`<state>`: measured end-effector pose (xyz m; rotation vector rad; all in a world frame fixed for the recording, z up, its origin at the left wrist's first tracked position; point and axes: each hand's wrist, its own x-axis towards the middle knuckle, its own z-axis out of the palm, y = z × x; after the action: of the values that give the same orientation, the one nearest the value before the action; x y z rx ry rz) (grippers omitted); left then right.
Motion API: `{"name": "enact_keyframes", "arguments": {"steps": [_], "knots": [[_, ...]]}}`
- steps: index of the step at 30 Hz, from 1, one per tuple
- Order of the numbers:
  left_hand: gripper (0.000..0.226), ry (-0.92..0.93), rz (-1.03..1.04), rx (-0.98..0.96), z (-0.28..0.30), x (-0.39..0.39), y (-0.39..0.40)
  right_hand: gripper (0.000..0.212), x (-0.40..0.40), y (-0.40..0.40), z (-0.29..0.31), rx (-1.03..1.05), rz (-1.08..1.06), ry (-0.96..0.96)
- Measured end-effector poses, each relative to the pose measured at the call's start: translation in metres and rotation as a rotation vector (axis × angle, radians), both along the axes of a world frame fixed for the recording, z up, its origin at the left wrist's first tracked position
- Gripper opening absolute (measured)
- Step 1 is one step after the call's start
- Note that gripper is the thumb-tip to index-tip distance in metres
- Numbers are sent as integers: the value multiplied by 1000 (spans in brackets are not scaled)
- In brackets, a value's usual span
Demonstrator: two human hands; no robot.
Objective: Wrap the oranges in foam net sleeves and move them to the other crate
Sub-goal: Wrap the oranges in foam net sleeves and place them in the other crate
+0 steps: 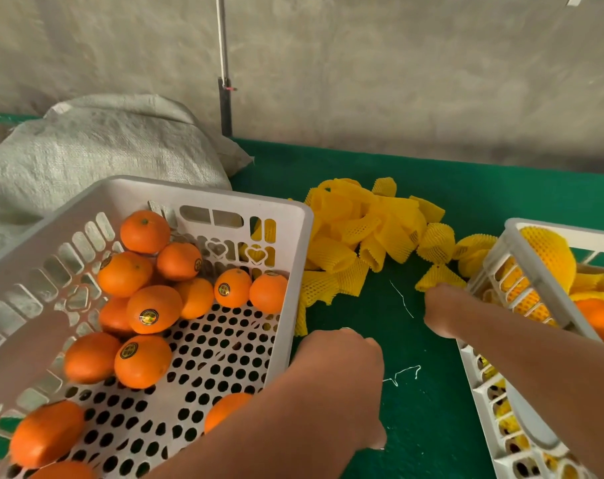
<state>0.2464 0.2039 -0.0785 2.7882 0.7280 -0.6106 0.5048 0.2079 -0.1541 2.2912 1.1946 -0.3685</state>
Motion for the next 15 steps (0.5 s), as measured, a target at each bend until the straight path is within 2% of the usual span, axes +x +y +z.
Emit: {"name": "enact_keyframes", "arguments": {"steps": [2,4,6,9,13,15], "knots": [[72,-12,9,-5,0,0,0,30,-7,4,9,189,11,-9],[78,-38,16,-14,0,0,0,17,-25,5,28,398,38,16],[81,-79,4,3,1,-1,0,19,-46,-2,54,595,132,43],[78,-164,1,39,3,-2,-1,14,-75,-40,90,833,215,192],[70,-272,-23,58,7,-1,-4,19,-89,-89,101,919,171,405],[79,-368,-11,72,8,1,-7,19,-84,-96,94,914,146,465]]}}
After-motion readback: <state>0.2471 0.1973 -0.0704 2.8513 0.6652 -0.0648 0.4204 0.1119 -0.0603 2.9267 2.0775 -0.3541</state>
